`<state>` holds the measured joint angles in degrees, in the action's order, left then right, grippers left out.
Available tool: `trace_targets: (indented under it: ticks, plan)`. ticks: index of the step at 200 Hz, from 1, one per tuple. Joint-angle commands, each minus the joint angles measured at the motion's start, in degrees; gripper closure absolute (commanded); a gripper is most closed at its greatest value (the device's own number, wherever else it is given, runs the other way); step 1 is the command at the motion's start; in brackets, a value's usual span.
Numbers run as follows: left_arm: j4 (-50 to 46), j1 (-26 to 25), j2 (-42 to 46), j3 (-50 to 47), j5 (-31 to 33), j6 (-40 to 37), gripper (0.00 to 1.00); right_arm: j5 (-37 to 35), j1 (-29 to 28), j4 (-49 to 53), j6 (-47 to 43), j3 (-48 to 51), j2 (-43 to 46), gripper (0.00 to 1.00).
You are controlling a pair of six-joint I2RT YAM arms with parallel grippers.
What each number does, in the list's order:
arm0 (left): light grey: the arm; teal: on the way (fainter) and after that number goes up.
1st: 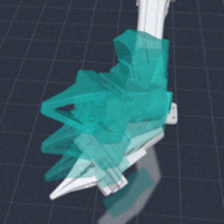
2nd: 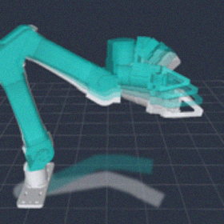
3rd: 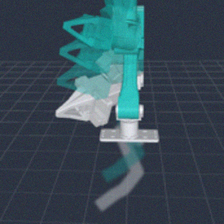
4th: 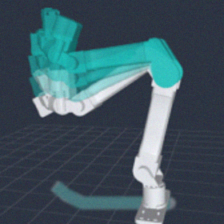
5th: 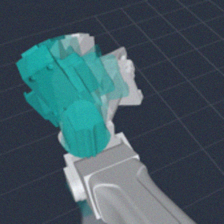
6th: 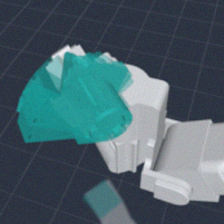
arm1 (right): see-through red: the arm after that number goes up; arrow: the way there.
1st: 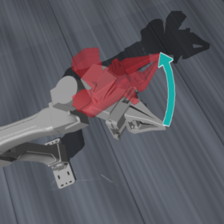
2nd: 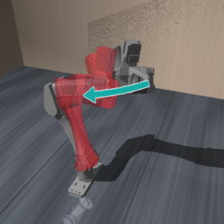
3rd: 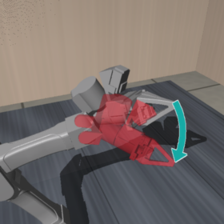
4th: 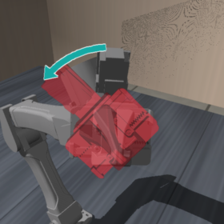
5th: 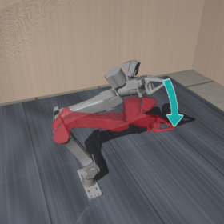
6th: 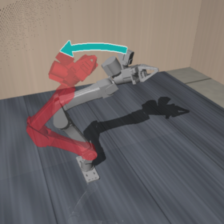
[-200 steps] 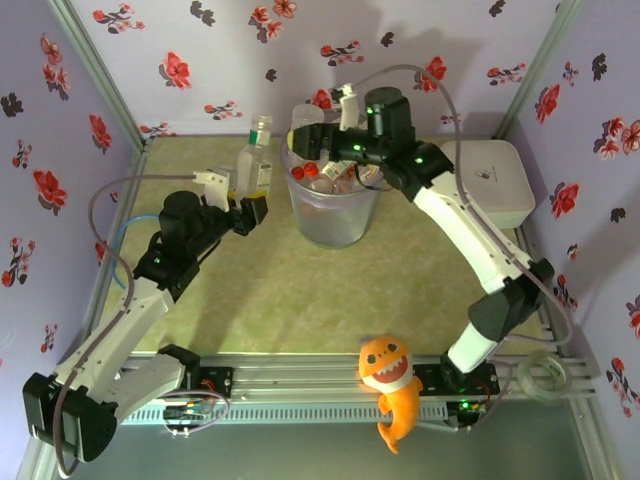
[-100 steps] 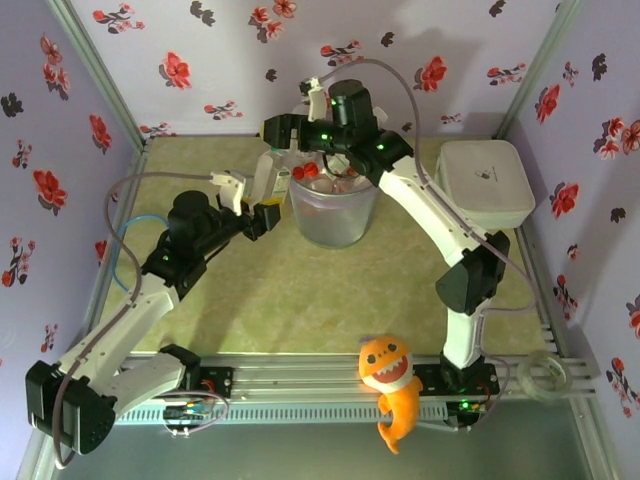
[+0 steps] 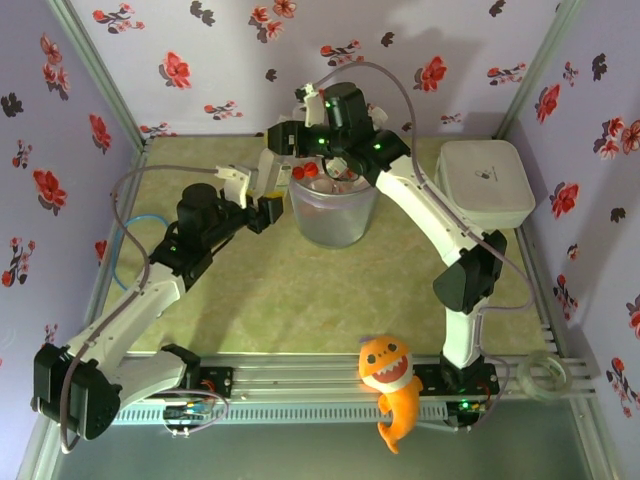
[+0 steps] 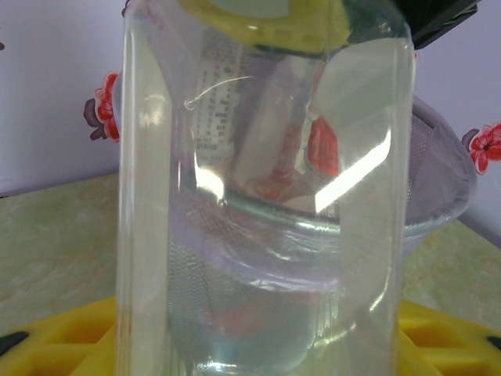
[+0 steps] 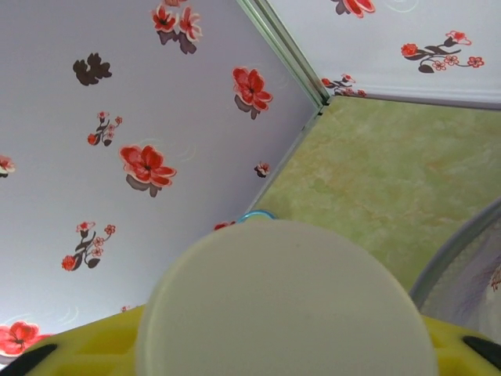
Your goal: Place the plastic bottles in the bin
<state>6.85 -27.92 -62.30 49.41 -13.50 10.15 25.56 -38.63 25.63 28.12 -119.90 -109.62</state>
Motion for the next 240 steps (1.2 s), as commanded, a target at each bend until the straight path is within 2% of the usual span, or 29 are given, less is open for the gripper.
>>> trace_targets:
  ticks: [1, 7, 19, 23, 57, 77, 96, 119, 132, 147, 179, 223, 240]
  plan:
    - [4.7, -0.2, 0.8, 3.1, 1.2, 0.6, 0.40, -1.2, -0.2, 0.2, -1.2, -2.2, 1.6, 0.54]
    - [4.7, -0.2, 1.1, 3.2, 1.3, 0.7, 0.33, -1.2, -0.2, -0.5, -1.1, -2.3, 1.9, 0.55]
    - [4.0, -0.2, 1.6, 3.7, 1.3, 0.8, 0.06, -1.3, -0.1, -2.4, -1.0, -2.4, 2.5, 0.57]
    - [3.5, -0.2, 1.6, 4.1, 1.3, 0.7, 0.01, -1.4, 0.0, -3.2, -1.0, -2.4, 2.8, 0.58]
    - [1.5, 0.0, 1.9, 6.0, 0.9, 1.9, 0.00, -3.0, 3.3, -9.3, 0.3, -2.1, 6.4, 0.65]
    - [3.1, 1.0, 2.8, 5.4, 0.1, 3.5, 0.00, -3.4, 7.8, -14.6, 2.8, 1.1, 10.1, 0.69]
    - [4.6, 2.6, 3.0, 4.9, -1.5, 5.9, 0.00, -2.7, 12.5, -17.2, 4.8, 2.6, 12.6, 0.69]
    - [2.0, 3.6, 0.0, 7.5, -1.5, 8.3, 0.00, -3.8, 17.4, -19.4, 6.3, 4.9, 15.3, 0.69]
    - [2.3, 3.7, -2.4, 8.6, -0.8, 11.3, 0.04, -4.9, 19.8, -20.4, 6.7, 6.3, 16.3, 0.69]
    - [2.1, 3.9, -5.7, 10.3, 1.0, 16.1, 0.13, -6.9, 21.9, -19.5, 6.0, 6.5, 16.5, 0.69]
    - [-0.3, 4.1, -12.3, 14.3, 4.4, 24.6, 0.25, -9.1, 22.9, -15.4, 3.1, 1.3, 11.2, 0.71]
    - [-5.4, 3.9, -17.3, 19.4, 7.5, 26.6, 0.40, -7.8, 23.0, -14.0, 3.1, -9.0, 0.6, 0.73]
    - [-8.1, 3.8, -19.2, 21.6, 8.4, 25.7, 0.45, -6.9, 22.6, -9.6, 2.2, -15.1, -3.5, 0.72]
